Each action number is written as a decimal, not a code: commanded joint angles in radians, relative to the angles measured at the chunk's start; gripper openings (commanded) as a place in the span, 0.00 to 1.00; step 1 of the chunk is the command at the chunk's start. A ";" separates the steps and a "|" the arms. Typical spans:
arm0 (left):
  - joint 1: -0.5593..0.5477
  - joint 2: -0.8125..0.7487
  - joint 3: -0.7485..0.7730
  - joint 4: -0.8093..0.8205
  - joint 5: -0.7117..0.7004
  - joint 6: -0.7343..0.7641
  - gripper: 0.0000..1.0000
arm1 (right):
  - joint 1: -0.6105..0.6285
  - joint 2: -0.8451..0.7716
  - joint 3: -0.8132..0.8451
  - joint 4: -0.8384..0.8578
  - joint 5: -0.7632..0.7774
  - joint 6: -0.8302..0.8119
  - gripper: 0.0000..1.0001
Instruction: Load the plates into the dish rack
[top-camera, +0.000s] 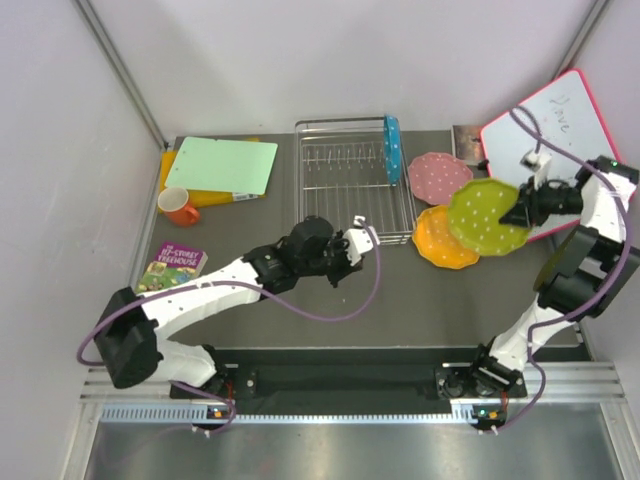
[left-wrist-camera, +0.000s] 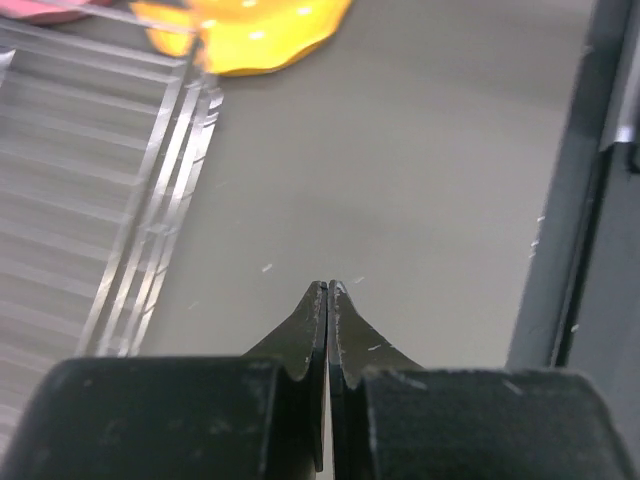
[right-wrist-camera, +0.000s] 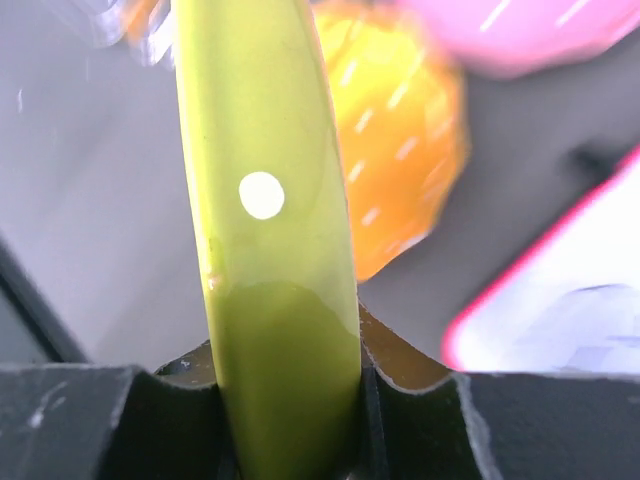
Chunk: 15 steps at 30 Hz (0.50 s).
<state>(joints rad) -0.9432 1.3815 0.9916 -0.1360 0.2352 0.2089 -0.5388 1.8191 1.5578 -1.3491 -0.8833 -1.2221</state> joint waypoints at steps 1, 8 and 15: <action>0.066 -0.073 -0.070 -0.059 -0.050 0.055 0.00 | -0.004 -0.106 0.200 -0.116 -0.302 0.220 0.00; 0.138 -0.217 -0.110 -0.062 -0.086 0.072 0.00 | 0.126 -0.206 0.397 0.359 -0.166 0.908 0.00; 0.257 -0.334 -0.154 -0.040 -0.093 0.038 0.00 | 0.589 -0.337 0.428 0.809 0.628 1.286 0.00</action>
<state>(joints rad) -0.7403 1.1179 0.8612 -0.2192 0.1608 0.2565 -0.1688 1.5227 1.8145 -0.8536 -0.6449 -0.2508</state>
